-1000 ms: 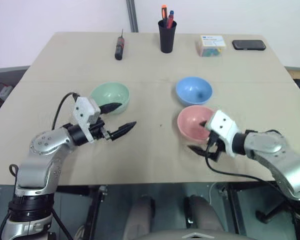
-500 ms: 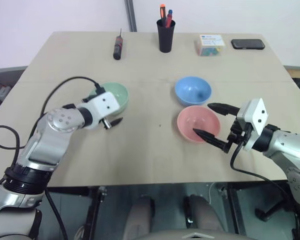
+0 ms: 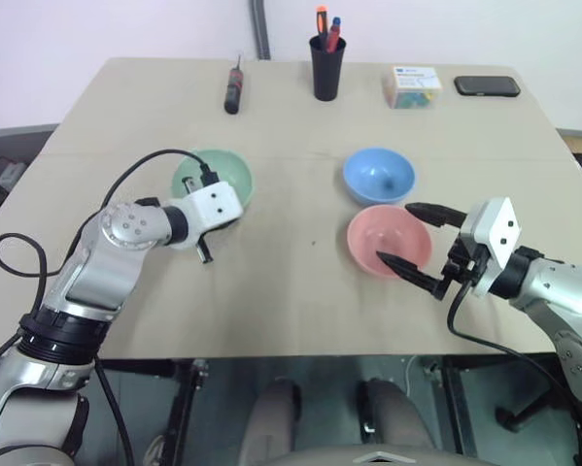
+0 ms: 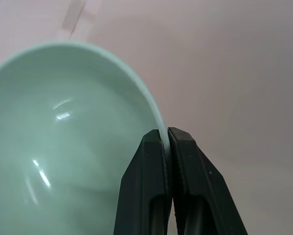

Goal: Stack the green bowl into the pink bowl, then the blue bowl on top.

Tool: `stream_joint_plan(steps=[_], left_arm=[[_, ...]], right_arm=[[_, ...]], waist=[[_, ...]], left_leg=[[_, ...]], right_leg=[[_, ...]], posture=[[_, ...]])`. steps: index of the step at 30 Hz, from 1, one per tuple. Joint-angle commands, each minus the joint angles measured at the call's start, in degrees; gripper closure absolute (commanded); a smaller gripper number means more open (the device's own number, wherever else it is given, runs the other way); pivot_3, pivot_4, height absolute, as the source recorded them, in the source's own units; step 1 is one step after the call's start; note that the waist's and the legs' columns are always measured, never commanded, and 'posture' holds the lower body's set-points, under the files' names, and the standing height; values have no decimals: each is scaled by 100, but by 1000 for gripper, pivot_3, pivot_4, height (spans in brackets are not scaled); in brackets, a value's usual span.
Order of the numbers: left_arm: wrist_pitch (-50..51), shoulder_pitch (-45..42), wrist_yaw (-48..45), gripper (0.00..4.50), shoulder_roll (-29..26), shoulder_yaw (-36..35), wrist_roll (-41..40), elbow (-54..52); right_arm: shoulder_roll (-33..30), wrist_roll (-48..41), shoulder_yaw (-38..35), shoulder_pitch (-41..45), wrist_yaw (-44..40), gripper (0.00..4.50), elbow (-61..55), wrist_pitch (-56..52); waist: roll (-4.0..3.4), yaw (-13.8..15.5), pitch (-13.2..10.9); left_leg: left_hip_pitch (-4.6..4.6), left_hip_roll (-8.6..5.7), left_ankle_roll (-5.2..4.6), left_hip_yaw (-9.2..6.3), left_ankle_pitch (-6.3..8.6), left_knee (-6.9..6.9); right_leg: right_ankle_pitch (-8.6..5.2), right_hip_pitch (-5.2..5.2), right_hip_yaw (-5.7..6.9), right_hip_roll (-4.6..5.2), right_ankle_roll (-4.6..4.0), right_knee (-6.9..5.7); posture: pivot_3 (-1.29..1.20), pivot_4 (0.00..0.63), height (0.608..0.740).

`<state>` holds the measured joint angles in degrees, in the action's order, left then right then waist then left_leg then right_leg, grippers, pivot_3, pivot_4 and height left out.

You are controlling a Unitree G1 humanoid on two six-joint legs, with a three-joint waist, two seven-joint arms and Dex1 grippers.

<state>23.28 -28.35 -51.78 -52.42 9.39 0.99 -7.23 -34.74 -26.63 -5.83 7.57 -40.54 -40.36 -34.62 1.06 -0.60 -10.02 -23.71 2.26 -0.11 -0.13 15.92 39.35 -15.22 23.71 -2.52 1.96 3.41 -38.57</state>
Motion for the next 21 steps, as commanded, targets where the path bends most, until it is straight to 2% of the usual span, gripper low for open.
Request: stream_joint_plan(steps=[1, 5, 9, 14, 21], left_arm=[[-67, -452, -572, 4444, 40, -226, -550, -540], [-120, -938, -1085, 4444, 195, 52, -800, -655], [-606, -1759, -1658, 4444, 911, 576, -960, -300], [-1684, -2408, -2505, 4444, 1741, 1115, -1039, 494], [-2795, -2843, -3373, 4444, 2390, 1447, -1000, 1524]], right_arm=[[-130, -75, -470, -259, 105, 0, -215, 153], [-220, -67, -858, -744, 252, 0, -461, 169], [-130, -137, -1464, -1582, 528, 0, -1026, 55], [191, -92, -1898, -2540, 943, 0, -1694, 56], [340, 71, -1711, -3315, 1449, 0, -1964, 513]], waist=[[1, 31, 0], [1, 66, 0], [0, 133, 2], [-3, 129, 4], [-5, 46, 5]], left_leg=[[-3, 0, 0, -2, 0, 1], [-4, -2, 0, -4, 0, 6], [-1, -3, 0, -8, 0, 9], [2, -4, 0, -4, -1, 17], [9, -3, -1, 1, -1, 24]], right_leg=[[0, 0, 2, 0, 0, 0], [0, -4, 4, 1, 0, 3], [0, -7, 7, -1, 0, -2], [0, -10, 1, -2, 0, -8], [-1, -12, -7, -6, 1, -23]], posture=[[0, 150, 740], [0, 150, 740], [0, 150, 740], [0, 150, 740], [0, 150, 740]])
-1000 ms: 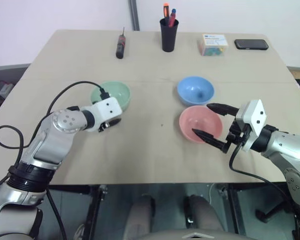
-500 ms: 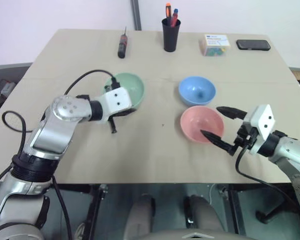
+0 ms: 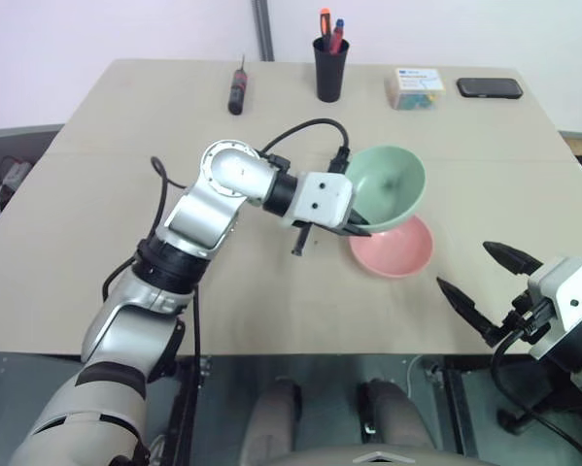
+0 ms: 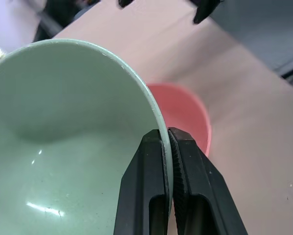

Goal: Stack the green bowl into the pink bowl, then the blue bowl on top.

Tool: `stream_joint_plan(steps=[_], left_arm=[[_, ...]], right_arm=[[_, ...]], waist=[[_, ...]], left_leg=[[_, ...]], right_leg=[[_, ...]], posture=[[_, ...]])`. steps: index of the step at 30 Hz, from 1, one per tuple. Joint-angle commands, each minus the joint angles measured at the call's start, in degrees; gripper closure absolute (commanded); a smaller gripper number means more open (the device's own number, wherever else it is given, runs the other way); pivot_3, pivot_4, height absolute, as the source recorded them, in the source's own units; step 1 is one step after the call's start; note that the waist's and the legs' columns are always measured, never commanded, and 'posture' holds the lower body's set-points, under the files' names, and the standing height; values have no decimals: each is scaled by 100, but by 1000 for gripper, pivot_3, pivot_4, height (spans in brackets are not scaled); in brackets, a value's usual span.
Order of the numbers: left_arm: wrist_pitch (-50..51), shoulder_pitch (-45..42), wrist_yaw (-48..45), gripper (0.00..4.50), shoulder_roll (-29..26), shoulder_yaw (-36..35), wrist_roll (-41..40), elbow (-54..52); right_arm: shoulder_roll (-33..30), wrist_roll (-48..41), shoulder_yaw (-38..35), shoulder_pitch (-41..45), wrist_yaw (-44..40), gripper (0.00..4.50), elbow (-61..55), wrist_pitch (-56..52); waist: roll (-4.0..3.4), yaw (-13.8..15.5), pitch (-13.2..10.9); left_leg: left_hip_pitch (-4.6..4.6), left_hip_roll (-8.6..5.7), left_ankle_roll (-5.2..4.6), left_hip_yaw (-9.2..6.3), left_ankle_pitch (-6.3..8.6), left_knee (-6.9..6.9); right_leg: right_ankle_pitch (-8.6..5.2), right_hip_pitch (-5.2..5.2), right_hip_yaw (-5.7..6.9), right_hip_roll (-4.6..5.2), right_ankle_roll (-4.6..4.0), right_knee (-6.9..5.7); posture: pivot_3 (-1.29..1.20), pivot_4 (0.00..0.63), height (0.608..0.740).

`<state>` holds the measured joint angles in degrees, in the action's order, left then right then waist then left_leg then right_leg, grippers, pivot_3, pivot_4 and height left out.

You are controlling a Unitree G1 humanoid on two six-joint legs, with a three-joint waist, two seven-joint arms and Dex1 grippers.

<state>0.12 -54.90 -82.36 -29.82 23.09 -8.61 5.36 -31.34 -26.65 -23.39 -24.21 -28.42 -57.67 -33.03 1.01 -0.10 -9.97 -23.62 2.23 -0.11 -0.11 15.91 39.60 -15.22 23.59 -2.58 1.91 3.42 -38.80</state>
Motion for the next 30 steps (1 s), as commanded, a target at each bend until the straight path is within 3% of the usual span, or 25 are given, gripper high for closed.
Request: stream_joint_plan(steps=[1, 2, 3, 7, 9, 11, 19, 21, 25, 30], left_arm=[[-624, -215, -375, 4444, 194, 84, -15, 411], [-689, -232, -449, 3767, 234, 74, -26, 518], [-719, -242, -539, 3598, 261, 62, -61, 600], [-635, -253, -414, 2030, 401, -88, -109, 664], [-431, -241, -220, 1602, 395, -202, -100, 615], [-53, -211, -43, 852, 274, -392, -129, 520], [2434, 700, 1106, 852, -370, -1514, -779, -595], [2552, 1366, 1711, 852, -237, -2198, -1139, -936], [2876, 2306, 2298, 852, -257, -2886, -1544, -1544], [3066, 3230, 2563, 852, -351, -3135, -1882, -2234]], right_arm=[[-21, 88, 106, -186, 302, 0, -233, 426], [-45, 93, 162, -216, 369, 0, -233, 481], [-70, 95, 212, -235, 431, 0, -233, 522], [-122, 103, 264, -227, 513, 0, -233, 493], [-178, 101, 258, -125, 469, 0, -197, 391], [-285, 105, 283, 55, 428, 0, -90, 334], [-847, 171, 406, 1130, -4, 0, 891, 344], [-1090, 326, 602, 1633, -197, 0, 1400, 444], [-1431, 755, 881, 2467, -466, 0, 2496, 798], [-1909, 1875, 1609, 3839, -871, 0, 4546, 2179]], waist=[[0, -18, 0], [0, -37, 1], [0, -61, 1], [0, -63, 1], [0, -58, 1], [-1, -64, 1], [-3, -68, 2], [-4, -68, 1], [-2, -63, 0], [-3, -51, 0]], left_leg=[[0, 0, 0, -1, 0, 2], [0, 0, 0, -1, 0, 3], [0, 0, 0, 0, 0, 4], [-2, 0, 0, -4, 0, 6], [-3, 0, 0, -4, 0, 7], [-4, 0, 0, -6, 0, 13], [-5, 4, 0, -11, 0, 18], [-7, 4, 0, -11, 1, 24], [-7, 4, -1, -14, 1, 34], [-8, 1, -1, -9, 1, 40]], right_leg=[[0, -1, 1, 0, 0, 0], [0, -1, 1, -1, 0, -1], [0, -1, -1, -1, 0, -3], [0, 0, 0, -1, 0, -3], [0, 0, 1, -1, 0, -3], [0, -1, 2, -1, 1, -4], [0, -1, 5, -3, 1, -8], [0, -3, 5, -1, 1, -8], [1, -3, 7, 2, 1, -12], [2, -6, 8, 7, 1, -12]], posture=[[0, 150, 740], [0, 150, 740], [0, 150, 740], [0, 150, 740], [0, 150, 740], [0, 150, 740], [0, 150, 740], [0, 150, 740], [0, 150, 740], [0, 150, 740]])
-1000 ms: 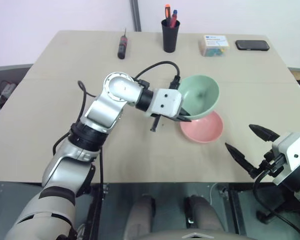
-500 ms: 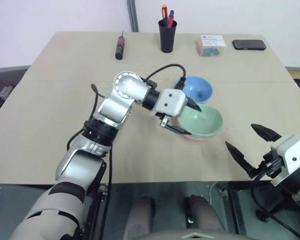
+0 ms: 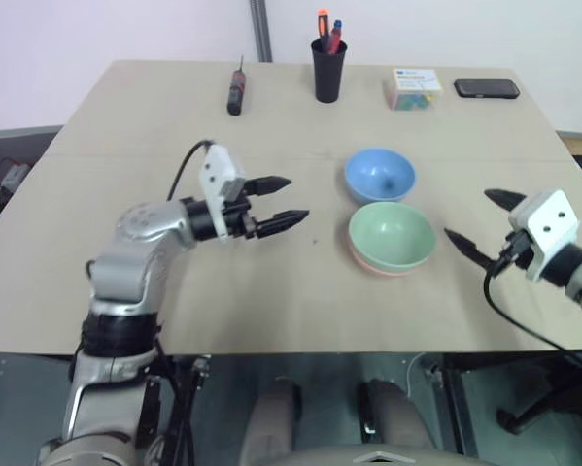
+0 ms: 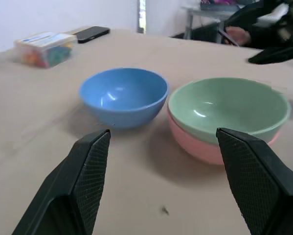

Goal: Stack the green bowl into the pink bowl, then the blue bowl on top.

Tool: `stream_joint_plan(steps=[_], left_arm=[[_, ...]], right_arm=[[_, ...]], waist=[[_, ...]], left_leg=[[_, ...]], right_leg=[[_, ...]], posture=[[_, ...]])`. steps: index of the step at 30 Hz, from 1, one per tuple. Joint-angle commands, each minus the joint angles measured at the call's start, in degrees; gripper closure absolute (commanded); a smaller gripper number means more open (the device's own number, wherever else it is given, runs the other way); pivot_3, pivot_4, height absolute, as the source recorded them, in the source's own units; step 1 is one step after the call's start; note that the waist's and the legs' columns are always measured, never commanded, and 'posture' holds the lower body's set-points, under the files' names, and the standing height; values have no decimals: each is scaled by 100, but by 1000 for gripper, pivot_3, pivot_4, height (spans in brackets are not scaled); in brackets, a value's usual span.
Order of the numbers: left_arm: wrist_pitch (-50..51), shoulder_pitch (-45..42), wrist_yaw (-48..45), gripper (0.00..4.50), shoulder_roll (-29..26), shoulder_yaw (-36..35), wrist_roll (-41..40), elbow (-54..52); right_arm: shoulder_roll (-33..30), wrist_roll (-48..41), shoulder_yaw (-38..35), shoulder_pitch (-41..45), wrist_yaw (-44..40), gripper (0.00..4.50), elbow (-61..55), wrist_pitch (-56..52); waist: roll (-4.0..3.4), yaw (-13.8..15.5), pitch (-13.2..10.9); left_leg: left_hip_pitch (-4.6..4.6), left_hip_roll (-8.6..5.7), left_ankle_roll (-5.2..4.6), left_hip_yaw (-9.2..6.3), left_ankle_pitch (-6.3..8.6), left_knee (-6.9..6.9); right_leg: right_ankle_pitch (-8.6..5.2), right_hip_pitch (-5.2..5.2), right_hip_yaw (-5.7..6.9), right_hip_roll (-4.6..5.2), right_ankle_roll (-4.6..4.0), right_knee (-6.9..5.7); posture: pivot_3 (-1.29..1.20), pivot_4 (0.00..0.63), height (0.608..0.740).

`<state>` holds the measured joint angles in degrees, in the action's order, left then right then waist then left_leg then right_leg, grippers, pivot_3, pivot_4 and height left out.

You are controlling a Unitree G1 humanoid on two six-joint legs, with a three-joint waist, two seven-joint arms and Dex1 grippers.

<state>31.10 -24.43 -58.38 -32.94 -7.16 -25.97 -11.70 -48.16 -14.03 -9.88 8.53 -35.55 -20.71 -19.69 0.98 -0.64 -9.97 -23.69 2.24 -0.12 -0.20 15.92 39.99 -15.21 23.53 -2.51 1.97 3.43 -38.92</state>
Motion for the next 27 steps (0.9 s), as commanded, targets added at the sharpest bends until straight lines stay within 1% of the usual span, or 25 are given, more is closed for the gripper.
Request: stream_joint_plan(steps=[1, 4, 7, 10, 13, 18, 20, 24, 27], left_arm=[[-98, 294, 236, 852, -47, -94, -111, -620], [-23, 435, 458, 852, -17, -102, -230, -837], [20, 478, 597, 852, -38, -98, -320, -973], [19, 564, 695, 852, -95, -132, -389, -1079], [42, 655, 798, 852, -156, -200, -473, -1187], [114, 841, 885, 852, -246, -346, -708, -1390], [-44, 1027, 675, 852, -274, -567, -987, -1478], [42, 1318, 144, 852, -597, -1028, -1609, -1442], [-70, 1462, -165, 852, -823, -1211, -1805, -1351]], right_arm=[[-334, 990, 494, 927, -173, 0, 1383, 1297], [-437, 2047, 1417, 2299, -389, 0, 3137, 2825], [-232, 2759, 2134, 3304, -471, 0, 4520, 4196], [58, 3415, 2727, 4089, -316, 0, 5712, 5358], [344, 4194, 3258, 4799, 175, 0, 6723, 6237], [676, 4968, 3788, 5563, 854, 0, 7839, 6953], [779, 5133, 3916, 5762, 968, 0, 8146, 7105], [913, 5273, 4060, 5996, 981, 0, 8551, 7342], [981, 5221, 4050, 6025, 873, 0, 8701, 7487]], waist=[[0, 9, -1], [-8, -27, -5], [-8, -51, -6], [-8, -71, -6], [-8, -113, -7], [-7, -136, -8], [-7, -159, -8], [-7, -185, -8], [-8, -187, -9]], left_leg=[[-1, -2, 0, 0, 0, 1], [3, -1, 0, 7, 0, 5], [10, 3, 1, 7, -1, 3], [6, 5, 4, 9, -2, -3], [-2, 1, 27, 12, -15, -6], [-4, -1, 30, 6, -16, -8], [-2, 0, 30, 2, -16, -9], [1, 1, 31, 0, -16, -14], [4, 2, 30, -2, -16, -16]], right_leg=[[0, -1, 1, 2, 0, 0], [1, -2, -4, 2, 0, -1], [2, -1, -6, -3, -1, -5], [2, 4, -7, -3, -2, -1], [2, 10, -9, 5, -2, 7], [2, 13, -10, 10, -2, 6], [2, 13, -9, 9, -2, 6], [2, 14, -13, 8, -2, 5], [2, 14, -14, 7, -3, 3]], posture=[[0, 150, 740], [0, 150, 740], [0, 150, 740], [0, 150, 740], [0, 150, 740], [0, 150, 740], [0, 150, 740], [0, 150, 740], [0, 150, 740]])
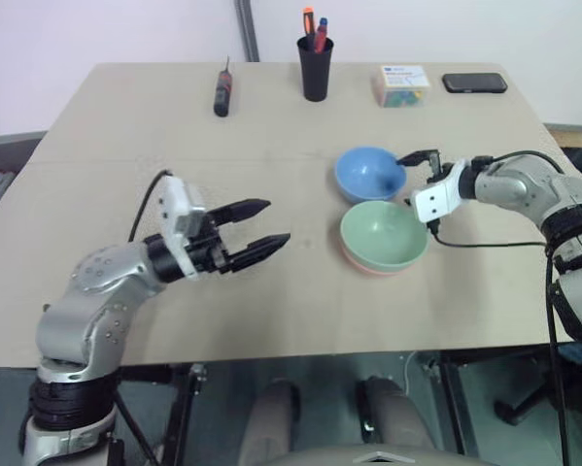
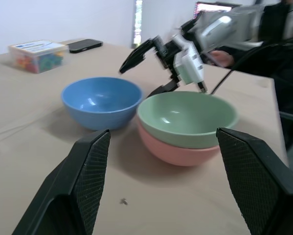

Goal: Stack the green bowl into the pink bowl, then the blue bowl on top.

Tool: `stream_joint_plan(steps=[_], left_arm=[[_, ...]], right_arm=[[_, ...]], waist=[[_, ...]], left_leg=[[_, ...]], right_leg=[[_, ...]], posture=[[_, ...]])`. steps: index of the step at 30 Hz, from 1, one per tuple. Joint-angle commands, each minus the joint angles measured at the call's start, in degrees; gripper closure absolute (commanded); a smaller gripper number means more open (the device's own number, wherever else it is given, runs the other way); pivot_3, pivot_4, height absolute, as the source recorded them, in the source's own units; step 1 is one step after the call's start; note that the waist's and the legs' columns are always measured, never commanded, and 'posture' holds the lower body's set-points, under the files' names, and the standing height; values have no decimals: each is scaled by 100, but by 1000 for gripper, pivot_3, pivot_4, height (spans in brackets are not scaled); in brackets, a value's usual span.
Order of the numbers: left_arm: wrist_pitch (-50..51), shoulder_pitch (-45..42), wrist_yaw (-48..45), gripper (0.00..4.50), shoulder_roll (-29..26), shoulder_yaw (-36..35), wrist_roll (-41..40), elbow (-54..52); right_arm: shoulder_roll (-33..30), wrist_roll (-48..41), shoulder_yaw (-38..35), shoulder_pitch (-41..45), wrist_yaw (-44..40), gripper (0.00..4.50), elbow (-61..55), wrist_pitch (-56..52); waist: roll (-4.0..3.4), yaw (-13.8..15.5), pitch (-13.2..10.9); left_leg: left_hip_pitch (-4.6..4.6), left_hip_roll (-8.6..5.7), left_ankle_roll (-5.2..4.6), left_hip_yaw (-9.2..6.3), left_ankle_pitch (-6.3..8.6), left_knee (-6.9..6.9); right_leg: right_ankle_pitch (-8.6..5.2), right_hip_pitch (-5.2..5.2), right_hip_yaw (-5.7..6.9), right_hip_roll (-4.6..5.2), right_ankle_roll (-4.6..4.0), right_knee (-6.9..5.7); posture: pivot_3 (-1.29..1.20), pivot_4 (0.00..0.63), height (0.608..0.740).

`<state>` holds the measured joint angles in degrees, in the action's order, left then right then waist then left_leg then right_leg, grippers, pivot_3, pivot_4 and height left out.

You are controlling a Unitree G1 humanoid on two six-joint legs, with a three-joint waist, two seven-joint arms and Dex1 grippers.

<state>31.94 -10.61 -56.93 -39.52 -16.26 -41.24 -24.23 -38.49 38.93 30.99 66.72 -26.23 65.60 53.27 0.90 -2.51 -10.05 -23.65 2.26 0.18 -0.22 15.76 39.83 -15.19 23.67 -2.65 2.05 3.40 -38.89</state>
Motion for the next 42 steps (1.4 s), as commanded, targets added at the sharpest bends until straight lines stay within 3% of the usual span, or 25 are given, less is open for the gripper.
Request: stream_joint_plan(steps=[1, 4, 9, 10, 13, 17, 21, 24, 26, 28, 31, 33, 40, 42], left_arm=[[-179, 146, -422, 852, -247, -360, -325, -69], [-345, 336, -699, 755, -475, -468, -243, 37], [-443, 421, -685, 755, -511, -516, -251, 52], [-463, 444, -672, 755, -506, -517, -241, 41], [-521, 516, -631, 755, -489, -508, -222, 2], [-609, 562, -583, 755, -456, -453, -189, 7], [-714, 469, -545, 755, -412, -345, -107, 137], [-821, 359, -559, 755, -360, -229, -23, 291], [-917, 300, -592, 755, -328, -138, 60, 402], [-1012, 226, -647, 755, -321, -43, 124, 510], [-1100, 33, -742, 755, -353, 43, 172, 719], [-1160, -52, -813, 755, -394, 72, 207, 815], [-1208, -214, -941, 755, -459, 143, 257, 886], [-1212, -230, -968, 755, -452, 162, 272, 888]], right_arm=[[29, -71, -31, 206, -87, 0, 103, 231], [68, -18, -12, 211, -69, 809, 170, 272], [108, 57, 7, 300, 8, 2812, 244, 294], [107, 79, 16, 317, 33, 3425, 253, 301], [80, 135, 47, 356, 91, 4405, 269, 343], [-84, 138, 27, 444, 74, 4483, 238, 478], [-427, -525, -326, 529, -827, 4483, 147, 670], [-823, -2325, -811, 216, -2798, 4483, -822, 293], [-1259, -3732, -1049, -375, -3981, 4483, -2396, -833], [-1860, -4783, -1277, -1119, -4642, 4483, -4203, -2129], [-2805, -5796, -1788, -2418, -4683, 4483, -6757, -3981], [-3062, -6091, -2075, -2931, -4448, 4483, -7735, -4812], [-2855, -5970, -2366, -3437, -4088, 4483, -8807, -6073], [-2697, -5703, -2282, -3415, -4013, 3832, -8682, -6107]], waist=[[0, 1, 0], [-1, 0, -1], [-2, 1, -1], [-2, 1, -1], [-2, 0, -1], [-3, 2, -2], [-7, 20, -4], [-15, 22, -12], [-17, 21, -13], [-20, 51, -14], [-33, 136, -18], [-35, 139, -20], [-31, 169, -20], [-30, 170, -19]], left_leg=[[0, 0, 0, -1, 0, 0], [1, -1, 0, -1, 0, 0], [1, -1, -1, 0, 0, -2], [2, -1, -1, 0, 0, -2], [2, -1, -1, -1, 1, -3], [2, -1, -1, 0, 0, -8], [1, -2, -2, 1, 1, -9], [1, -2, -13, 0, 8, -10], [2, 0, -25, -4, 14, -16], [3, 5, -28, -14, 16, -25], [-6, 9, -29, -30, 17, -41], [2, -1, -30, -18, 17, -41], [52, -2, -29, 3, 16, -38], [56, -2, -29, 10, 16, -38]], right_leg=[[0, 0, 0, 0, 0, 1], [0, 0, -2, 1, 0, 1], [0, 0, 0, 0, 0, 0], [0, 0, -2, 0, 0, -1], [0, 0, -2, 0, 0, 0], [0, 4, -4, 0, 0, 1], [0, 3, -3, 2, 0, 3], [0, 2, -2, 5, 0, 4], [0, 2, -3, 6, 0, 5], [0, 1, 1, 10, 0, 6], [-1, 3, 17, 21, -1, 11], [-1, 3, 11, 20, -1, 11], [-2, -30, -4, 6, -1, 0], [-2, -32, -8, 4, 0, 1]], posture=[[0, 150, 740], [0, 150, 740], [0, 150, 740], [0, 150, 740], [0, 150, 740], [0, 150, 740], [0, 150, 740], [0, 150, 740], [0, 150, 740], [0, 150, 740], [0, 150, 740], [0, 150, 740], [0, 150, 740], [0, 150, 740]])
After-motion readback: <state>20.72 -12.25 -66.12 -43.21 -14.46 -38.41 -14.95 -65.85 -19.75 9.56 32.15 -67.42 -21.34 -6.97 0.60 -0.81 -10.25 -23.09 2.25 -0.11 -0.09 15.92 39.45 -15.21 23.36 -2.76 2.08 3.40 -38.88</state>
